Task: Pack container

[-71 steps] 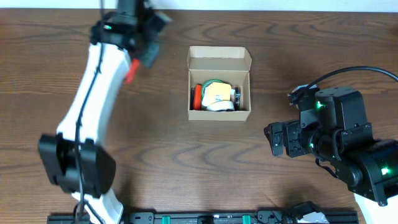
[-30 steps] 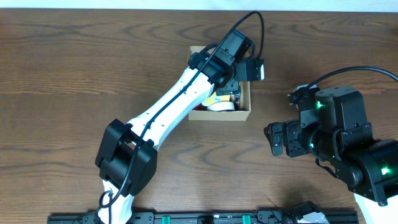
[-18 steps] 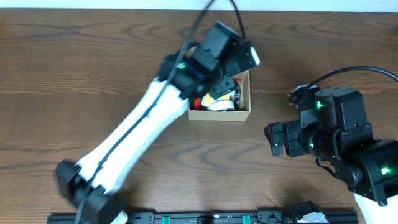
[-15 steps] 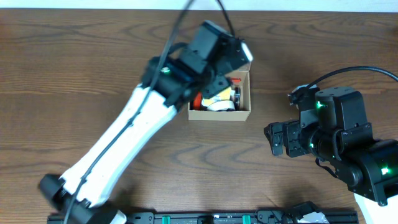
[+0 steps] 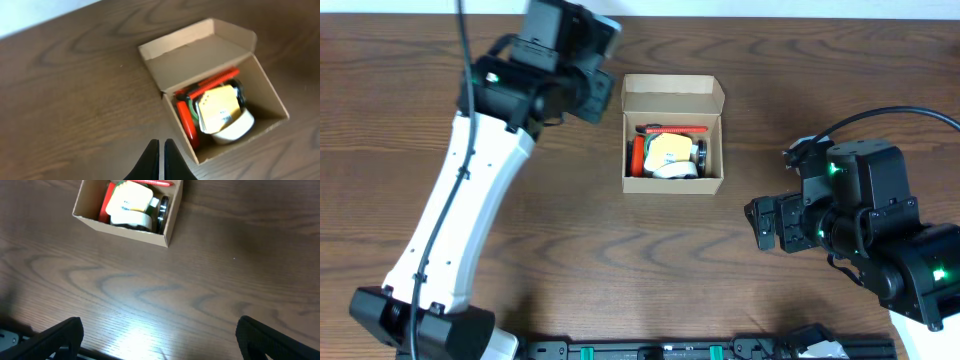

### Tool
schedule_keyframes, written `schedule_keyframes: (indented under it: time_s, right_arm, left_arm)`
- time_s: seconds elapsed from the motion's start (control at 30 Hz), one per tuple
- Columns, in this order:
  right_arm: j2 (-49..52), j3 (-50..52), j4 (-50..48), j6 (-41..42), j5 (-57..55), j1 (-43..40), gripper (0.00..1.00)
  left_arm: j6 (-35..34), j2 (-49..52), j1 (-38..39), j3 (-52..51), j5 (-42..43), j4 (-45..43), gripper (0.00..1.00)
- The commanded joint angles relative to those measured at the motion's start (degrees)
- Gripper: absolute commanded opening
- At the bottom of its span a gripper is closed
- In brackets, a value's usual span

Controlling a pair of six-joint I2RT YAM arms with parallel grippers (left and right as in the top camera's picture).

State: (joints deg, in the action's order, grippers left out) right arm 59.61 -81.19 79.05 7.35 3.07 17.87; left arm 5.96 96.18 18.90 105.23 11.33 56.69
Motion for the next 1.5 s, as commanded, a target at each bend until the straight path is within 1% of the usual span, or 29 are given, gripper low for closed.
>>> schedule_keyframes:
  time_s: [0.0,0.13,0.27,0.3,0.33,0.37,0.4,0.43,0.47,0.53,0.63,0.73,0.8,0.87,0.97,1.1,1.17,1.23,1.33,1.47]
  right_arm:
    - [0.02,0.0,0.09,-0.17,0.17,-0.44,0.99]
    - [0.02,0.0,-1.27,-0.11,1.75,-0.42,0.99]
    - [0.33,0.02,-4.87,0.31,2.82,-0.42,0.99]
    - [0.63,0.2,-6.19,0.31,2.82,-0.42,0.96]
    - [1.16,0.68,-7.98,0.31,2.8,-0.42,0.63]
    - [1.79,1.33,-9.6,0.31,2.78,-0.44,0.38]
    - [2.78,2.27,-11.54,0.31,2.73,-0.44,0.19]
    - [3.85,3.23,-13.25,0.33,2.73,-0.44,0.03]
    - [5.31,4.44,-15.26,0.81,2.73,-0.44,0.01]
    - [9.49,6.78,-20.02,2.45,2.73,-0.79,0.01]
    - [14.91,8.15,-25.14,4.52,2.78,-2.23,0.01]
    - [21.49,8.39,-30.21,7.08,2.99,-4.92,0.01]
    - [25.77,8.39,-33.64,8.68,3.67,-7.02,0.01]
    - [29.81,8.39,-37.18,9.88,5.18,-9.2,0.01]
    - [35.21,8.39,-42.66,12.46,9.25,-12.59,0.01]
    - [42.25,8.39,-50.64,14.99,16.72,-16.52,0.01]
    - [45.9,8.39,-54.18,16.76,19.39,-17.62,0.01]
    - [49.48,8.39,-58.36,17.99,22.51,-18.03,0.01]
    - [53.81,8.39,-64.02,20.92,26.32,-17.99,0.01]
    - [59.36,8.39,-71.6,26.27,30.21,-17.53,0.01]
  left_arm:
    - [-6.82,2.91,-3.41,-0.09,4.55,0.42,0.06]
    - [-7.04,4.87,-5.53,-0.09,5.66,3.13,0.06]
    - [-8.2,6.08,-5.86,-0.09,5.66,1.99,0.06]
    - [-9.68,6.56,-5.84,-0.09,5.66,1.29,0.06]
    - [-11.61,7.3,-5.84,-0.09,5.66,0.28,0.06]
    - [-13.05,8.0,-5.86,-0.09,5.66,-0.52,0.06]
    - [-14.27,9.09,-5.9,-0.09,5.66,-1.44,0.06]
    - [-15.63,10.05,-6.08,-0.09,5.66,-2.1,0.06]
    - [-17.03,11.13,-6.21,-0.09,5.66,-2.71,0.06]
    - [-20.2,14.05,-6.86,-0.09,5.64,-4.11,0.06]
    - [-22.73,17.09,-7.74,-0.09,5.66,-5.9,0.06]
    - [-23.85,20.02,-8.68,-0.09,5.95,-8.2,0.06]
    - [-25.38,21.97,-9.27,-0.09,7.39,-9.9,0.06]
    - [-26.23,24.04,-9.79,-0.09,10.69,-12.02,0.06]
    - [-28.11,26.99,-10.27,-0.07,13.86,-14.69,0.06]
    - [-30.88,31.04,-10.71,-0.07,14.99,-17.16,0.06]
    - [-30.93,32.74,-10.97,-0.07,18.14,-18.62,0.06]
    - [-32.3,34.42,-11.13,-0.07,21.29,-20.31,0.06]
    - [-34.47,36.24,-11.23,-0.07,21.92,-22.18,0.06]
    - [-35.52,37.77,-11.28,-0.07,25.59,-25.31,0.06]
